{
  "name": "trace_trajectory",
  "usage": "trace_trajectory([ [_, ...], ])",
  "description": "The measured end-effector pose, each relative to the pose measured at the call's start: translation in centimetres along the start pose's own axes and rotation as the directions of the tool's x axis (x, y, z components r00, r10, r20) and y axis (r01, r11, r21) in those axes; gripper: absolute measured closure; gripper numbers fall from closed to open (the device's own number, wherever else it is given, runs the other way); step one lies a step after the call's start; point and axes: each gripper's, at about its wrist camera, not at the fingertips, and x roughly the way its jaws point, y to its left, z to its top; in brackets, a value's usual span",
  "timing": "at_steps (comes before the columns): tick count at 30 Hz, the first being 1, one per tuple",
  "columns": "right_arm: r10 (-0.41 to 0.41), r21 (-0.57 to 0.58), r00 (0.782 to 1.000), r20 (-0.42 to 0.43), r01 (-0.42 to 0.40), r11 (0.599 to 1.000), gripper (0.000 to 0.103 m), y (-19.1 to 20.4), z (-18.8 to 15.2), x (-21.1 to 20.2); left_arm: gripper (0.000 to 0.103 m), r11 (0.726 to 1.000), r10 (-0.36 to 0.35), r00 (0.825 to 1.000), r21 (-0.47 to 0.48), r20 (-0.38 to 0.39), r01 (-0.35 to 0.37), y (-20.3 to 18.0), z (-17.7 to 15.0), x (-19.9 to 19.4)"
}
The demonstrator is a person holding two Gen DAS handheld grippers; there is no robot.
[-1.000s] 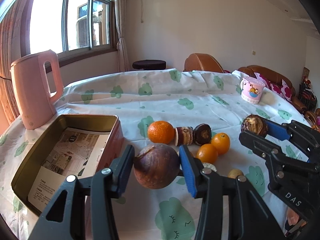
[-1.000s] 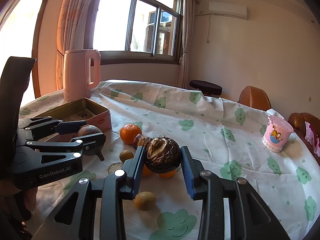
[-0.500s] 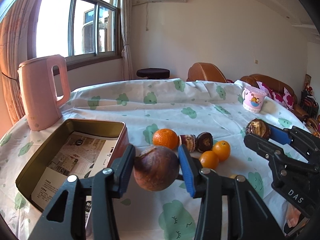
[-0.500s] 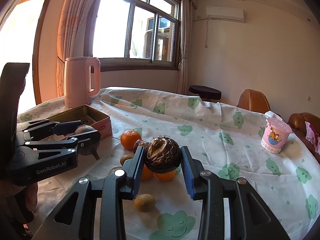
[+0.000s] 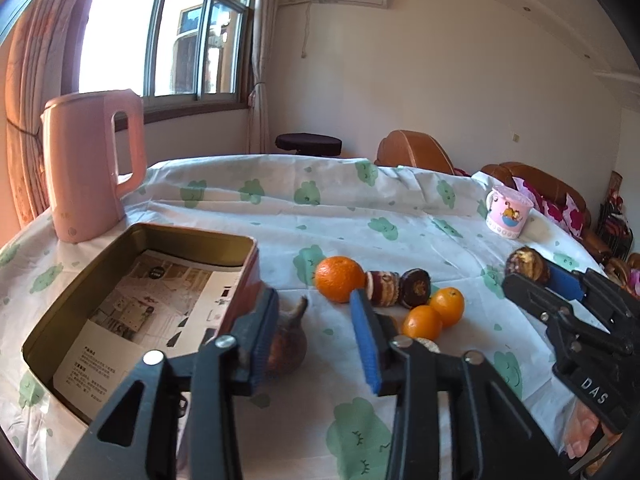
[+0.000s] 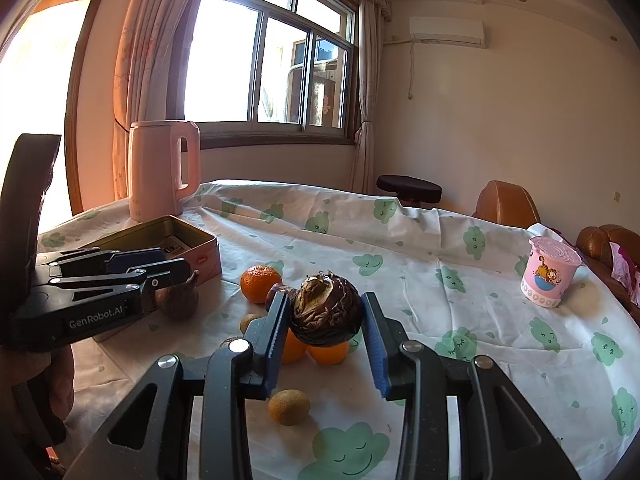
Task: Organize fruits
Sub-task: 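Close the left tool on the round crumb-topped slice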
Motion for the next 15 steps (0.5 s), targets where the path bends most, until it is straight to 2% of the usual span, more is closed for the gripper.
trace_trajectory([
  [4,0.008,0.033,1.000,0.019,-0.009,0.999,0.065,-0.7,-0.1,-0.2,0.030,1.000,-0.009,1.000,-0.002,-0.003,0.009,0.0,-0.1,-0.4],
  [8,-0.015,0.029,1.000,0.023,0.014,0.999,0.065,-1.0,-0.2,-0.7,0.026,0.996,-0.067,0.997,0.059,-0.028,0.068,-2.4,0.0,-0.5],
  [11,-0.026,0.047,0.999,0.023,0.025,0.999,0.065,-1.6,-0.4,-0.8,0.026,0.984,-0.104,0.989,0.136,-0.102,0.117,-5.1,-0.2,0.6],
  [15,-0.024,0.083,1.000,0.015,0.022,0.996,0.065,-2.5,-0.5,-0.8,0.027,0.974,-0.114,0.974,0.174,-0.197,0.149,-6.8,-0.8,2.4],
])
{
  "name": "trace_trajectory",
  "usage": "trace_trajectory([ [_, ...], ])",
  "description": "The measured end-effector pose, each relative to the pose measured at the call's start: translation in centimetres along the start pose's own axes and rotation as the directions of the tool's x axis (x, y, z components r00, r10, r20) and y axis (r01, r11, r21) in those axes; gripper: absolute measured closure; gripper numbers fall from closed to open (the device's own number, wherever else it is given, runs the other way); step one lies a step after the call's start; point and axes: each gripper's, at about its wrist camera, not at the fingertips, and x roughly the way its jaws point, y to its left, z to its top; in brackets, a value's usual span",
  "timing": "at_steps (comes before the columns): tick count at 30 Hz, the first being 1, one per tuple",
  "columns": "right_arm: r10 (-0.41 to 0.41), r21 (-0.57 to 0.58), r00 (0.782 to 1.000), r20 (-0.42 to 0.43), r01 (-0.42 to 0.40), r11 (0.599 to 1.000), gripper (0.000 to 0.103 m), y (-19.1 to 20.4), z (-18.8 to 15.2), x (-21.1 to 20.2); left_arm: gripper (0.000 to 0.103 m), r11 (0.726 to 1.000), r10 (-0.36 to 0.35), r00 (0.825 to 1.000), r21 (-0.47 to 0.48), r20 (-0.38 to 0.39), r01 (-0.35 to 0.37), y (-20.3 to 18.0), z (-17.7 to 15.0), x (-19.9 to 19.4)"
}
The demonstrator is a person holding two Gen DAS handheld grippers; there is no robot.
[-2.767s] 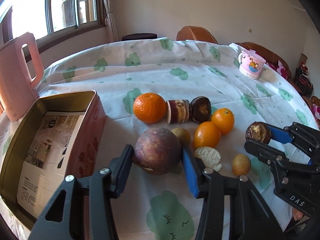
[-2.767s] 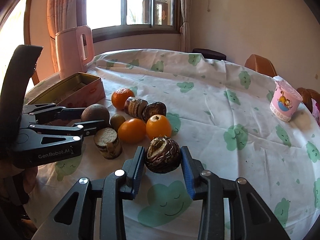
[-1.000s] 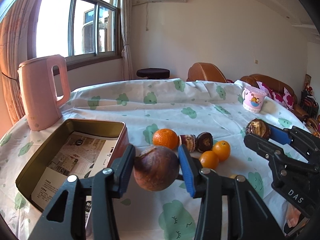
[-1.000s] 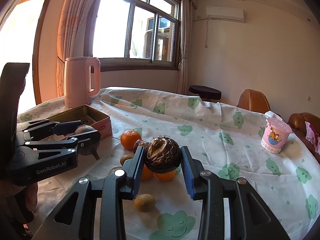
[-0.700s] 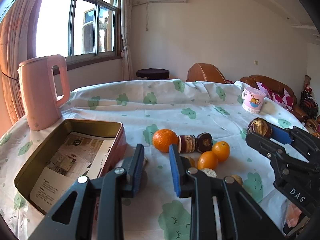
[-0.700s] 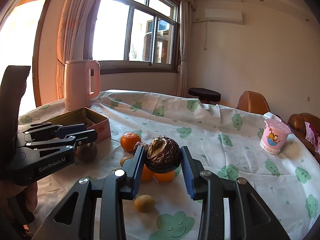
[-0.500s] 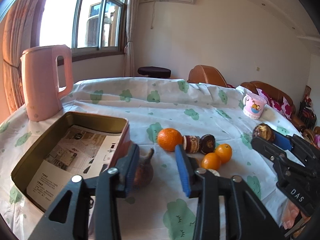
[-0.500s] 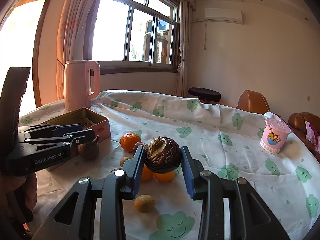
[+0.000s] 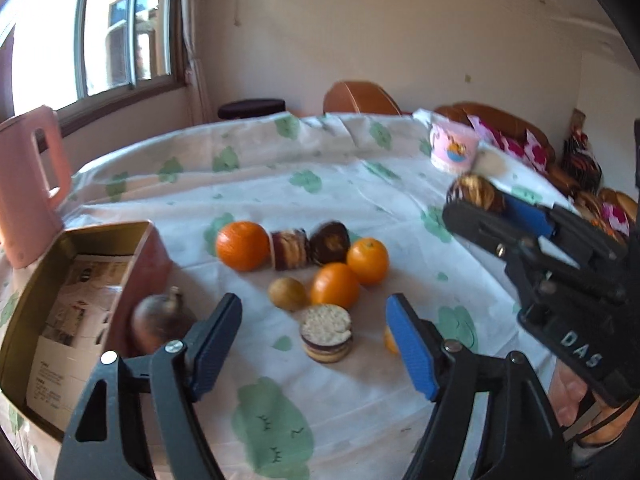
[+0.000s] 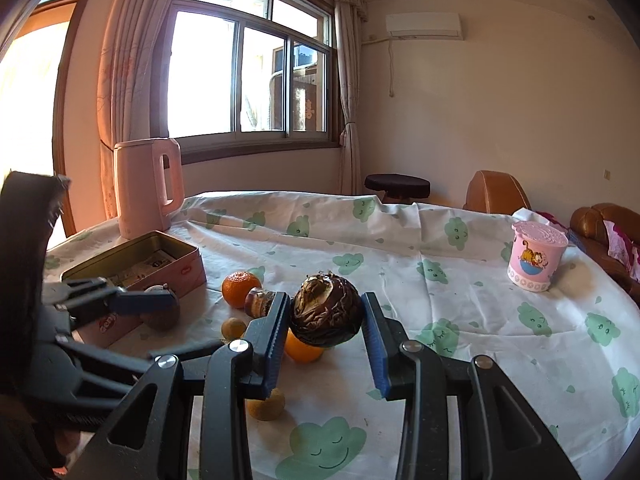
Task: Organize fruits
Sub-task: 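Close the left tool on the round crumb-topped slice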
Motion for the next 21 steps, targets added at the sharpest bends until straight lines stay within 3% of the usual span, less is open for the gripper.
trace_trajectory([
  [5,0.003,0.008,1.000,-0.005,-0.003,1.000,0.065,-0.1,-0.1,0.0,0.042,0.999,-0.050,0.994,-0.015,-0.096,0.048,-0.1,-0.1,2.4],
  [7,0.003,0.005,1.000,-0.012,-0.003,1.000,0.065,-0.1,-0.1,0.1,0.062,0.998,-0.062,0.991,-0.013,-0.115,0.061,-0.2,-0.3,2.9],
  [9,0.003,0.005,1.000,-0.016,-0.003,1.000,0.065,-0.1,0.0,0.1,0.069,0.997,-0.071,0.992,-0.015,-0.109,0.070,-0.2,-0.3,2.7],
  [21,0.003,-0.007,1.000,-0.004,-0.003,1.000,0.065,0.1,0.0,0.0,0.069,0.998,-0.018,0.999,-0.061,0.046,0.021,1.0,-0.5,-0.3],
])
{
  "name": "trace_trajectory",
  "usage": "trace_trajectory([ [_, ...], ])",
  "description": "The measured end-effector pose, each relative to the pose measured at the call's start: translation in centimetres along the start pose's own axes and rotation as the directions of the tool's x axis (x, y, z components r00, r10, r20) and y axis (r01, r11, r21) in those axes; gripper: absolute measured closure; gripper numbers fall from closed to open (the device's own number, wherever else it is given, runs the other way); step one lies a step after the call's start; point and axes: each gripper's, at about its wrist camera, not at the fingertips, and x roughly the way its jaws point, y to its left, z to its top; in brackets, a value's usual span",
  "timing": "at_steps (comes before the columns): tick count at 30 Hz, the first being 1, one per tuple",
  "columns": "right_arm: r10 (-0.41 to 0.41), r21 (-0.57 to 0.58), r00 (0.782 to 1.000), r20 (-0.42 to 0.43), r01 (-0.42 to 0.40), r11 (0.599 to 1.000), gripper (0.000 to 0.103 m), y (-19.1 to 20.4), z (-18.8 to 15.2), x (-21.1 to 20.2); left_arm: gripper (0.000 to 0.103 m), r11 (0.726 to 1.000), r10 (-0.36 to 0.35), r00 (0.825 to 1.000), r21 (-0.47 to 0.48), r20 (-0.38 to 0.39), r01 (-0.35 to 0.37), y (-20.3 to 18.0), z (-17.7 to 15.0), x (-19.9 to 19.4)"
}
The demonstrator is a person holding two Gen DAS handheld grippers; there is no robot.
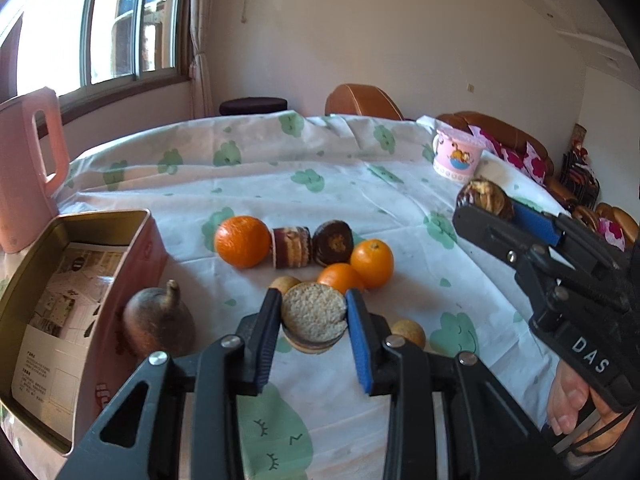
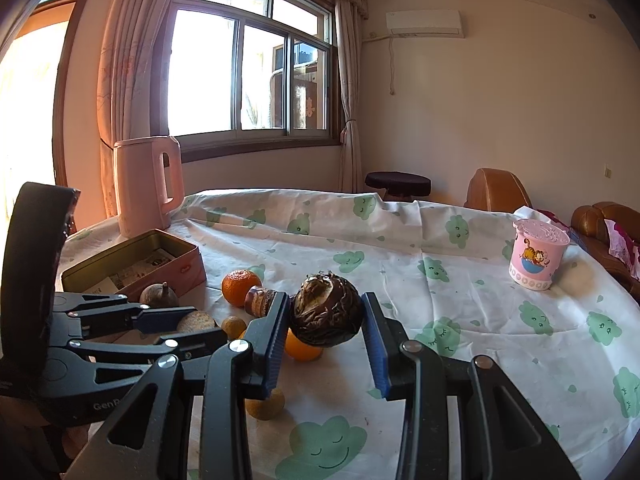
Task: Organize fruits
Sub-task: 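Close the left tool on the round crumb-topped slice, then carry the slice with the left tool over the tin while the right tool carries the swirled fruit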
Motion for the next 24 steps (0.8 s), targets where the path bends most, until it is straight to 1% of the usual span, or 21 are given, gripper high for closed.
trace_trajectory([
  [7,0.005,-0.001,1.000,0.015,-0.005,1.000,0.065,0.0,0.0,-0.2,0.069,0.999,0.038,0.996,-0.024,0.079,-0.036,0.5,0.0,-1.4],
  [16,0.012,-0.005,0.999,0.039,-0.012,1.000,0.065,0.1,0.0,-0.7,0.069,0.997,0.079,0.983,-0.039,0.166,-0.074,0.6,-0.2,-3.0],
  [24,0.017,-0.008,0.998,0.056,-0.017,1.000,0.065,0.2,0.0,-1.0,0.069,0.995,0.100,0.974,-0.038,0.201,-0.094,0.6,-0.4,-3.6],
])
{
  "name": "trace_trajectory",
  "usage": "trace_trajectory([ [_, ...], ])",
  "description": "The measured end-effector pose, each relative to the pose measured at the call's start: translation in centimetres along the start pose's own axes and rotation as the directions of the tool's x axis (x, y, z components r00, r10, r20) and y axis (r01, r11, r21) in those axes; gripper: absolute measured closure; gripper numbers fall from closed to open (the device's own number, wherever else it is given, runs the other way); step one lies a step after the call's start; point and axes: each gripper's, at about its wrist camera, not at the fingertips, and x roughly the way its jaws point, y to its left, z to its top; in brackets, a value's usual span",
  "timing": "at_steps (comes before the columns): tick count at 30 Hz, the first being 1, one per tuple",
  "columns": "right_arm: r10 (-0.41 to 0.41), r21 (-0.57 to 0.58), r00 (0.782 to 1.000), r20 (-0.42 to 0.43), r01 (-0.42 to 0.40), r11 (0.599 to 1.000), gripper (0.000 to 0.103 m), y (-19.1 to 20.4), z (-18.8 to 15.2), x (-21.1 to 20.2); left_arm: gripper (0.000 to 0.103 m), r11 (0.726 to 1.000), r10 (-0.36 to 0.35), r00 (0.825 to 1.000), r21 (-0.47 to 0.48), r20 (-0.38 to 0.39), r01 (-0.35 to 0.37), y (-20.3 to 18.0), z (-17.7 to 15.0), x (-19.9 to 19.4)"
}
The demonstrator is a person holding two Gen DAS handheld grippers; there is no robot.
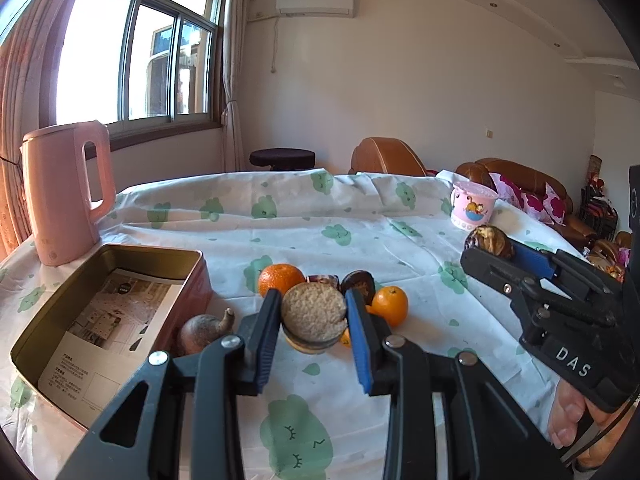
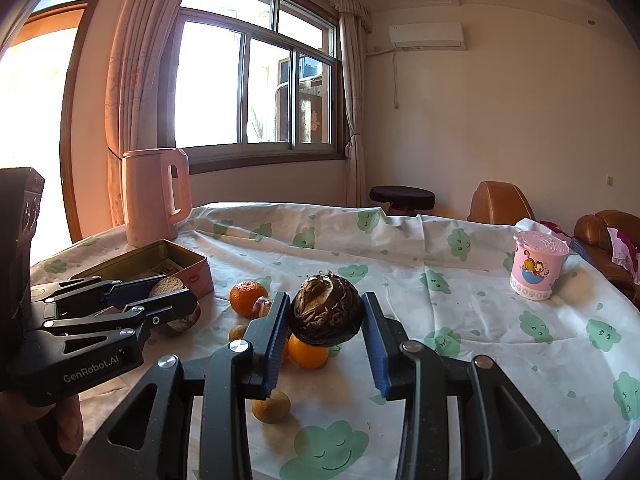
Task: Organize fruits
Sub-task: 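Carry the slice with the left tool over the tin while the right tool carries the swirled fruit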
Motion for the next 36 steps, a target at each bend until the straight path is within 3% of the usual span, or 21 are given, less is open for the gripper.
trace_trajectory([
  [16,0.010,-0.014,0.999,0.049,-0.009,1.000,0.065,0.2,0.0,-0.9,0.069,0.999,0.037,0.996,-0.006,0.082,-0.037,0.0,-0.1,-1.7],
  [22,0.021,-0.060,0.999,0.038,-0.019,0.998,0.065,1.2,0.2,-0.6,0.069,0.999,0.042,0.997,-0.026,0.062,-0.040,1.0,-0.1,-1.9],
  [27,0.086,-0.106,0.996,0.011,-0.085,0.991,0.065,3.5,1.4,0.3,0.069,0.995,0.081,0.996,-0.059,0.046,-0.078,3.7,0.2,-2.2],
  [31,0.197,-0.100,0.980,-0.022,-0.198,0.975,0.065,5.4,3.6,1.6,0.069,0.987,0.125,0.992,-0.105,0.031,-0.121,7.0,0.7,-2.7],
  [36,0.263,-0.093,0.963,-0.060,-0.268,0.959,0.065,7.8,5.8,4.1,0.069,0.974,0.184,0.983,-0.137,0.005,-0.182,10.9,1.2,-3.1],
])
